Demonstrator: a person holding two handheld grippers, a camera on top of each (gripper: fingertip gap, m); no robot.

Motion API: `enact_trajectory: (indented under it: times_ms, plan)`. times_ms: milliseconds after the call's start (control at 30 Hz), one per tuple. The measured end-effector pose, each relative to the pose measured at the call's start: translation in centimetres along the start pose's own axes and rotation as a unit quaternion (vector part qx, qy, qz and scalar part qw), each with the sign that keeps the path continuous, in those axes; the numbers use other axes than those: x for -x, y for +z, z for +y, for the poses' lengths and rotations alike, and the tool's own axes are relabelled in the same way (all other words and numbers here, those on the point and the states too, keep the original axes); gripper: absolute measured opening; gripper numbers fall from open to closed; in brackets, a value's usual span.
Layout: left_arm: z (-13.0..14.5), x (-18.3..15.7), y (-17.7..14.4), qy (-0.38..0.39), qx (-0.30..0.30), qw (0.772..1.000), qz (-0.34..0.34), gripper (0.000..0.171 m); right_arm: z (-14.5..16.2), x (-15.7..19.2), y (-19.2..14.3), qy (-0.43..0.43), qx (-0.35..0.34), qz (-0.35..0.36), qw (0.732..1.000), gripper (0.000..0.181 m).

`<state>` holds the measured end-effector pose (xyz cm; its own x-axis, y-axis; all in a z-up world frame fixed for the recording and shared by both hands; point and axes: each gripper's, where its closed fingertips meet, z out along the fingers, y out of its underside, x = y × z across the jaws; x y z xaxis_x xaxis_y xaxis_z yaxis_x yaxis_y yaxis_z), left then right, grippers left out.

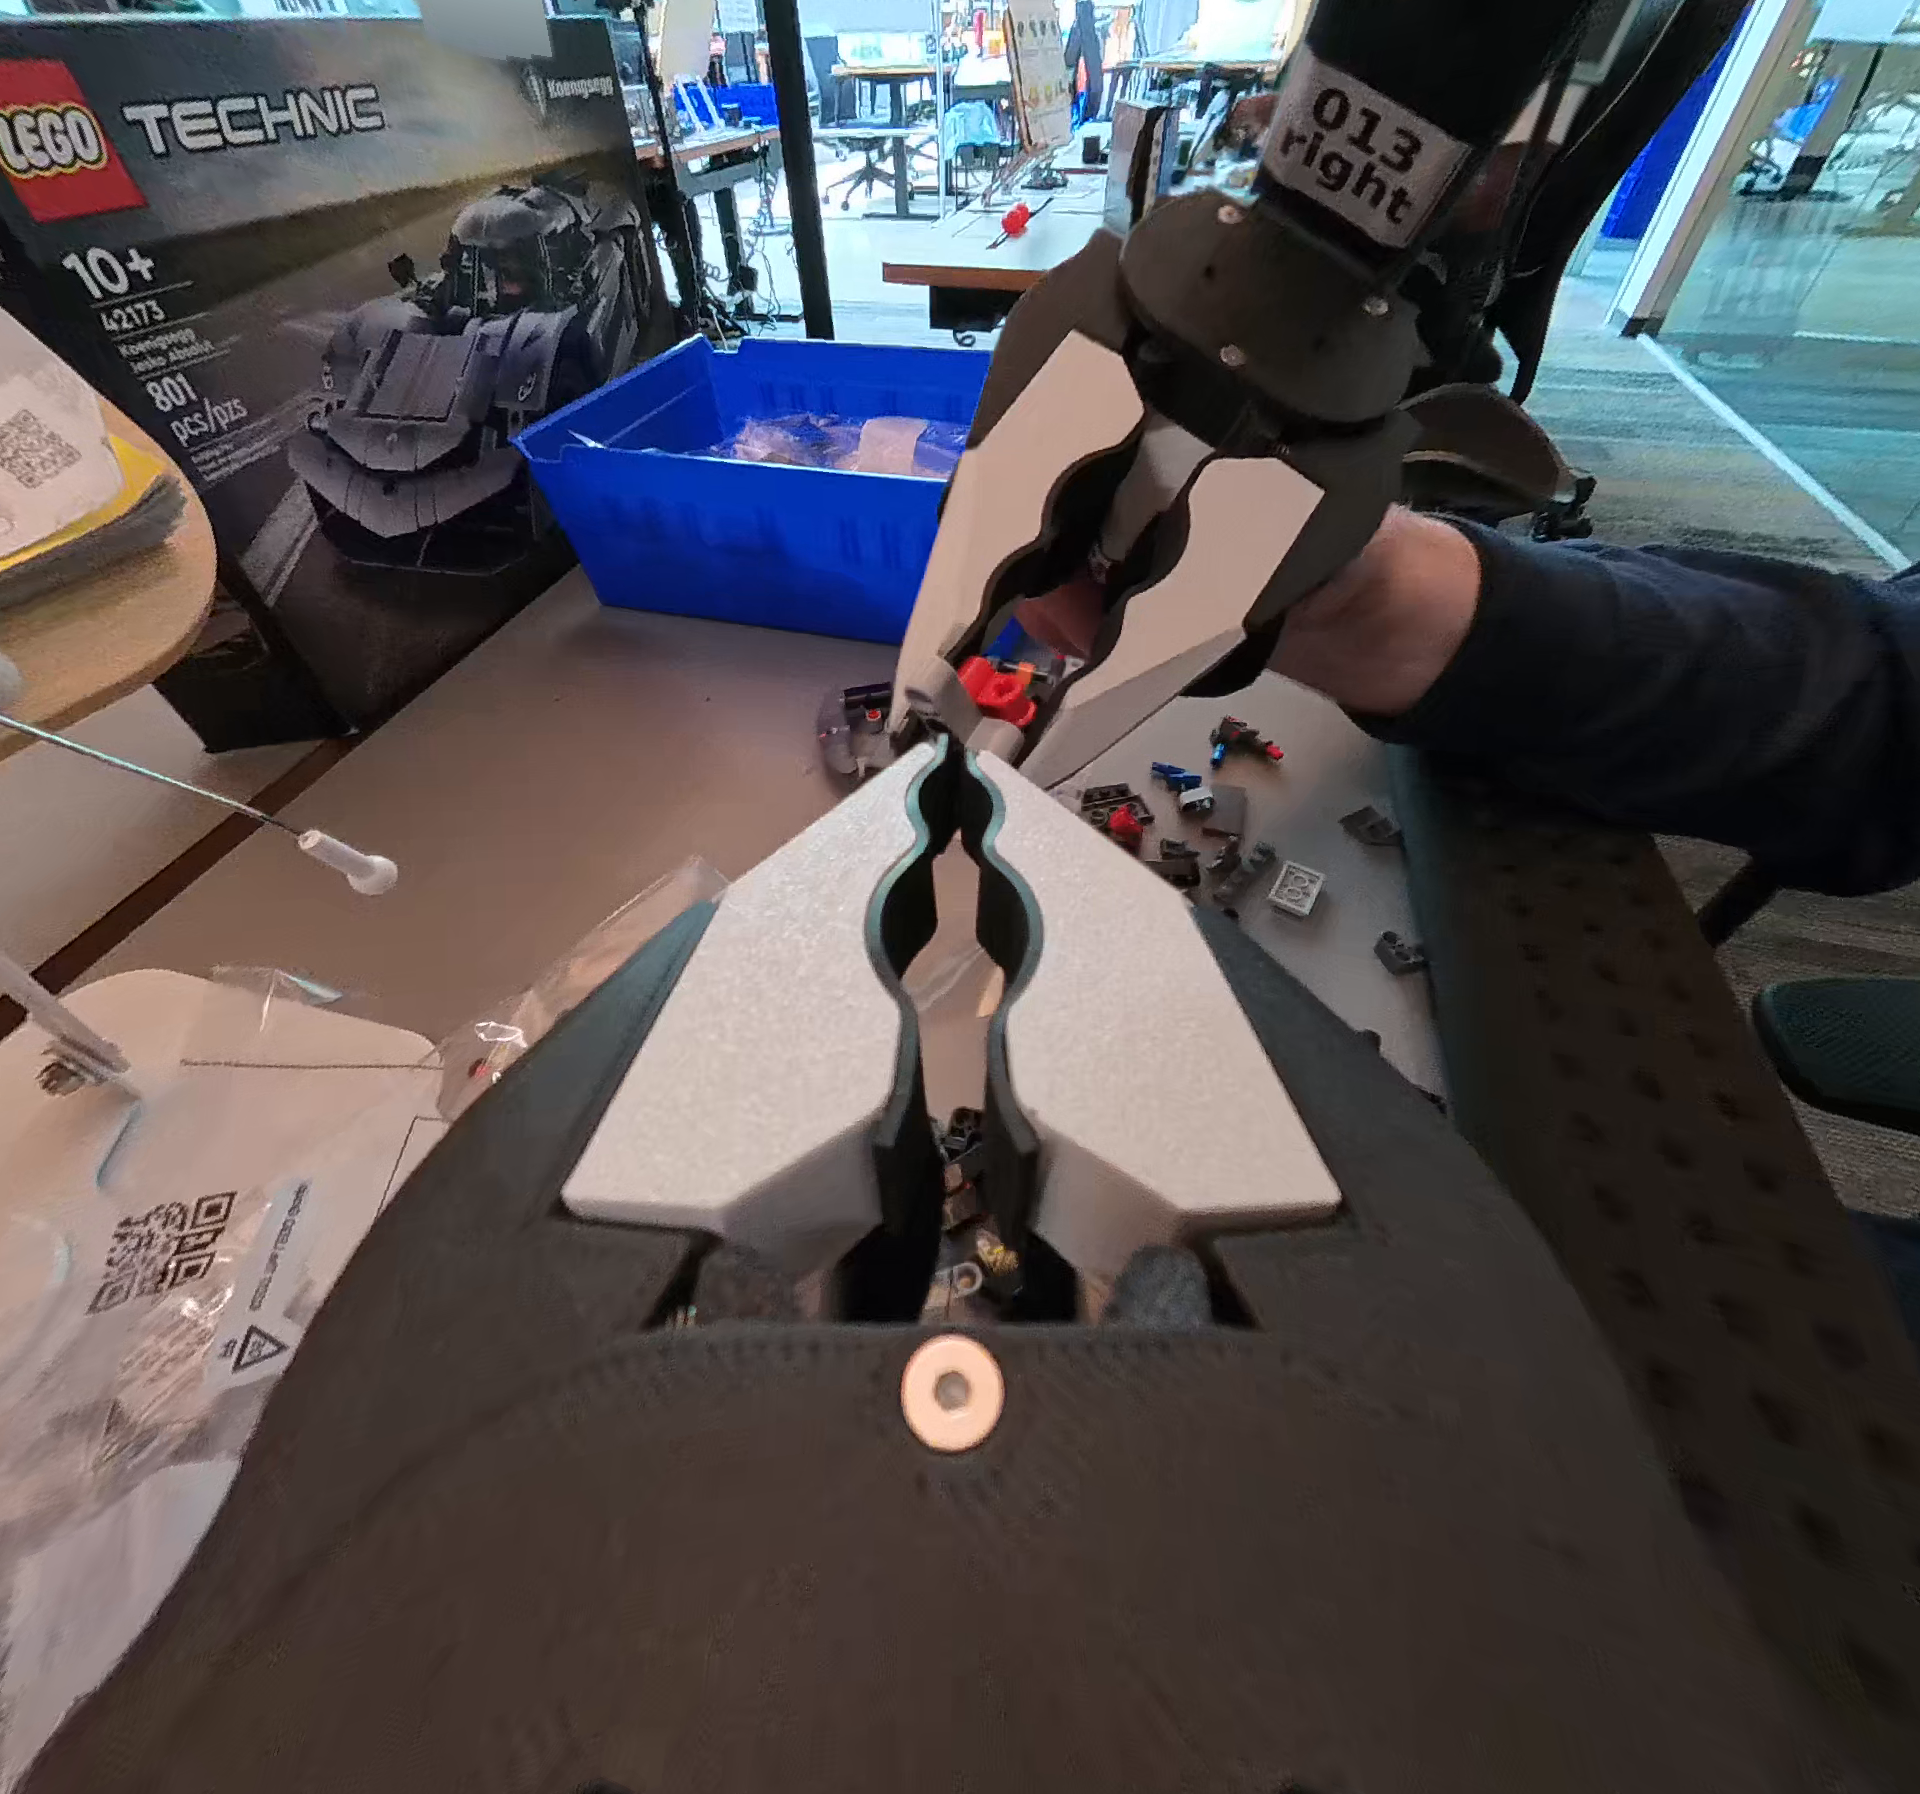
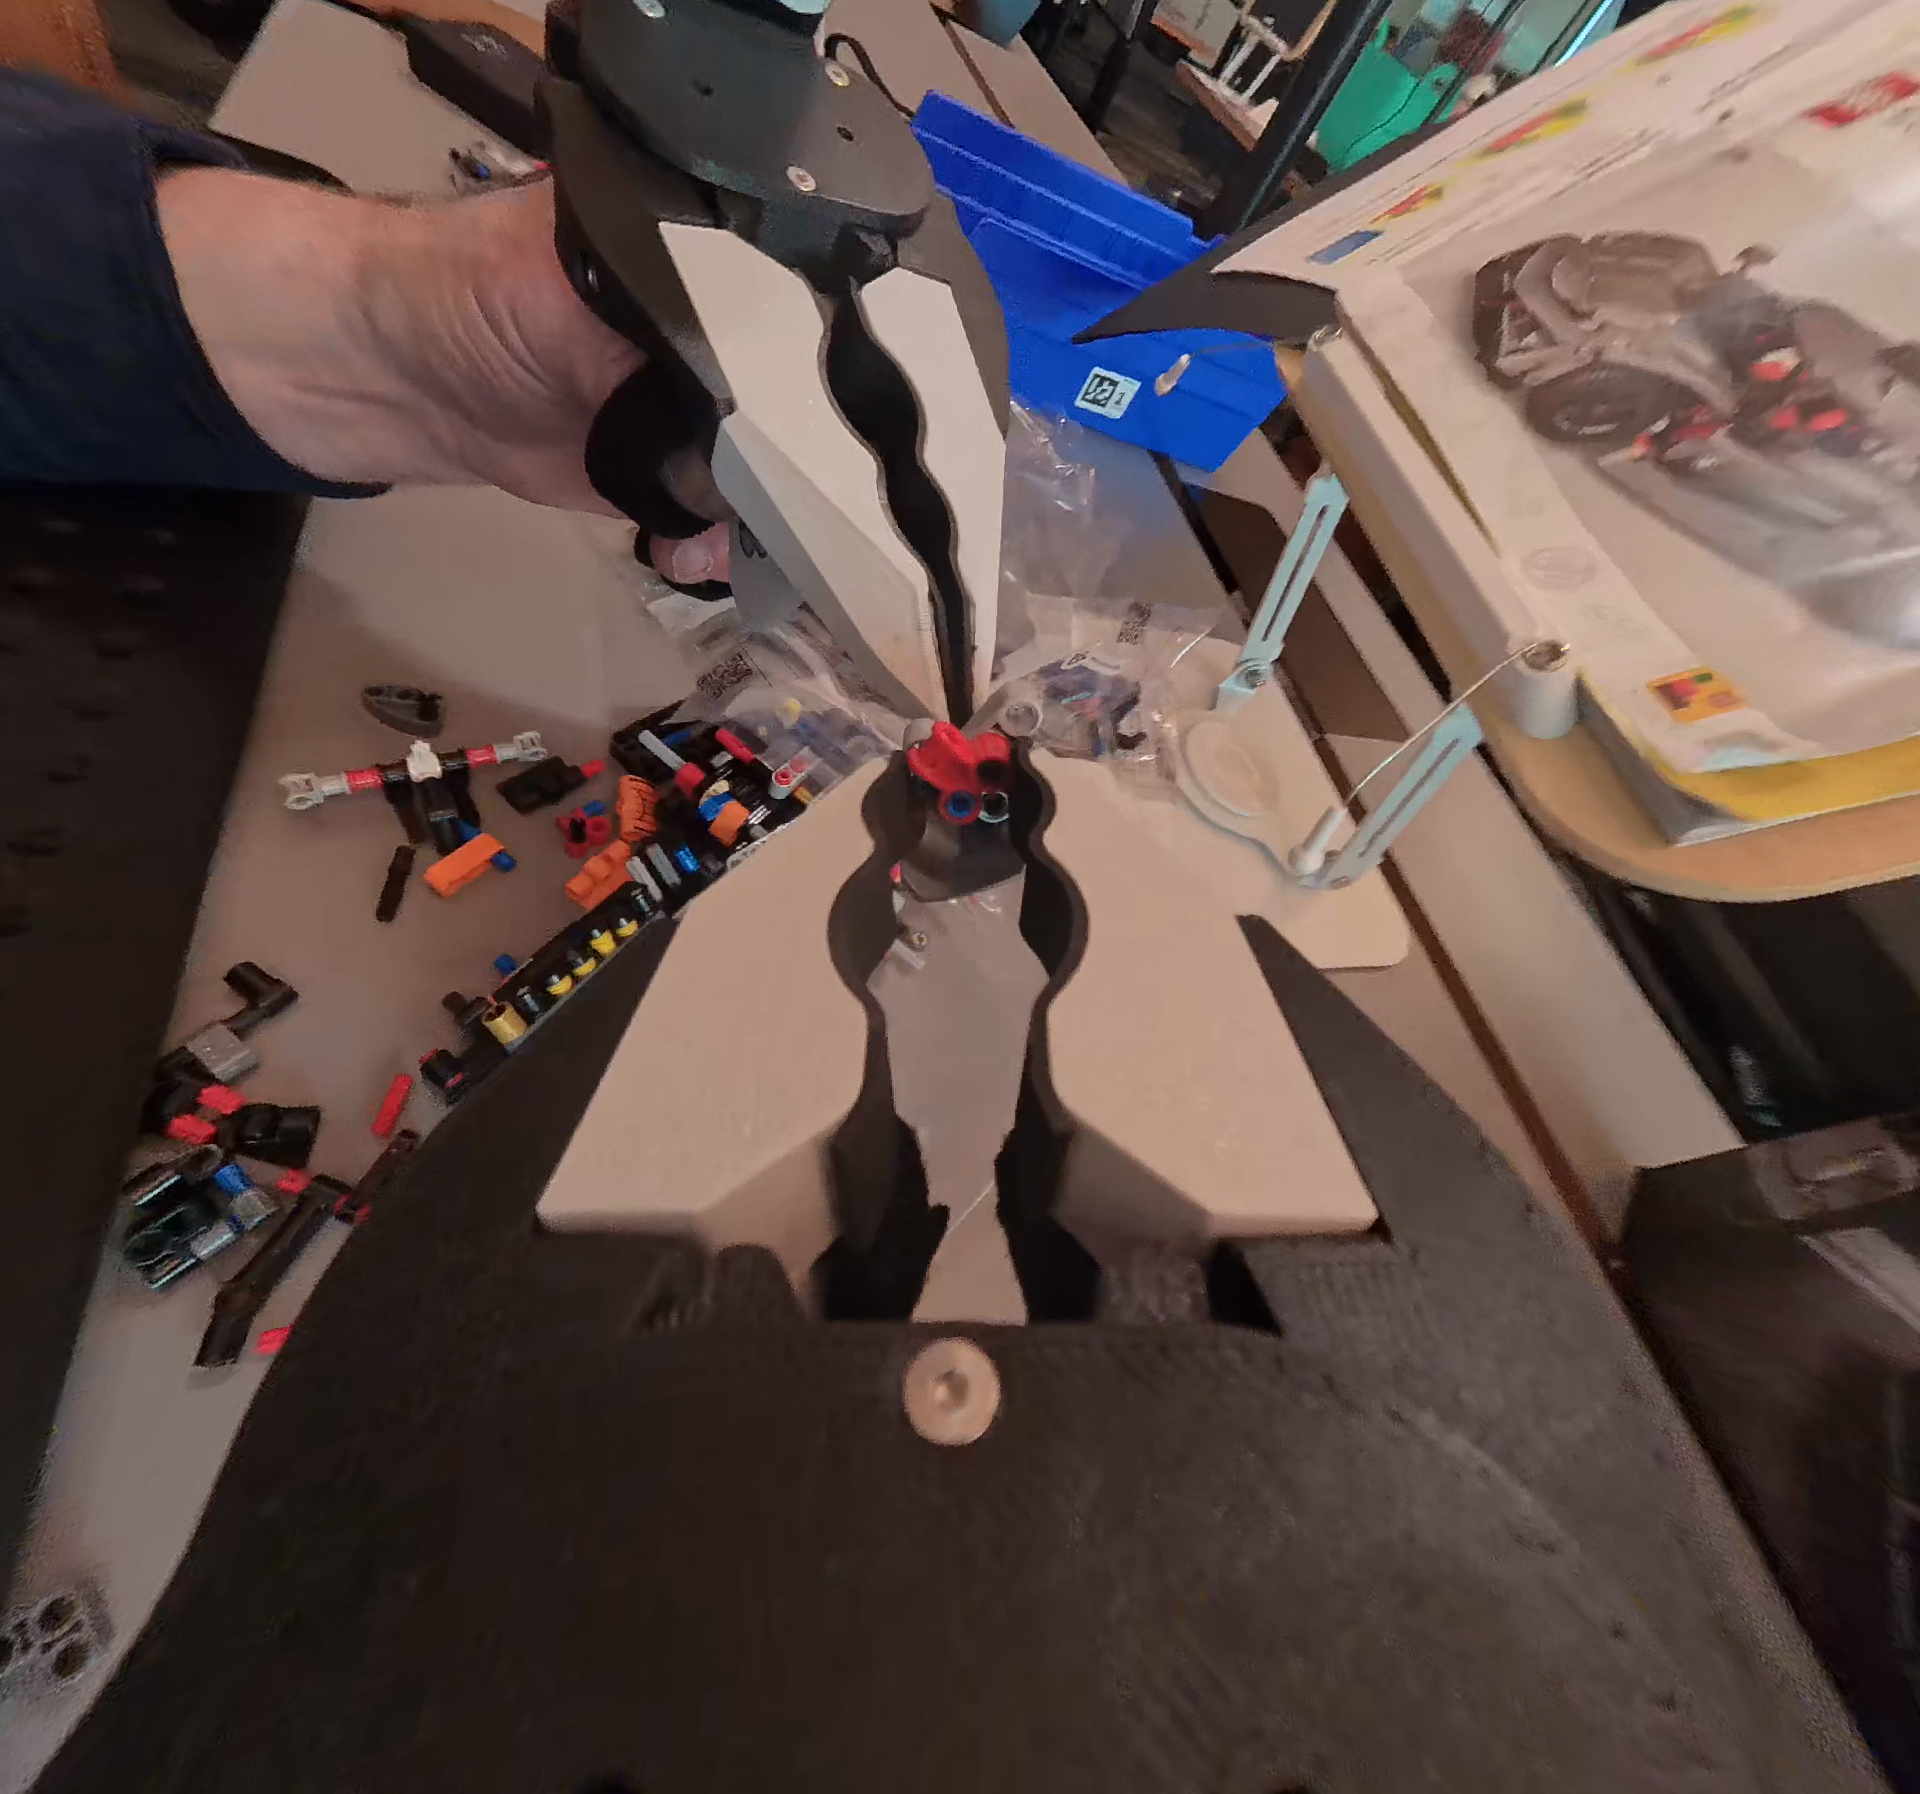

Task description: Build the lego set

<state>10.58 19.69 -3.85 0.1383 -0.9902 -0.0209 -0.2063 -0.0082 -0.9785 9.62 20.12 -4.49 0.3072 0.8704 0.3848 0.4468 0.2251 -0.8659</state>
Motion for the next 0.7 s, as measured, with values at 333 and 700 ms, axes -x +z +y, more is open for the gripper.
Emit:
enact_trajectory:
  times_ms: [333,700]
  plan:
    - [0.6,-0.6,-0.2,-0.035,0.009,0.999,0.041,0.000,0.5,0.8,0.3,-0.019,-0.013,-0.026,0.999,0.016]
    - [0.6,0.2,-0.6,-0.090,-0.005,0.995,0.053,0.004,-0.9,1.6,-0.4,-0.003,-0.063,-0.062,0.996,0.016]
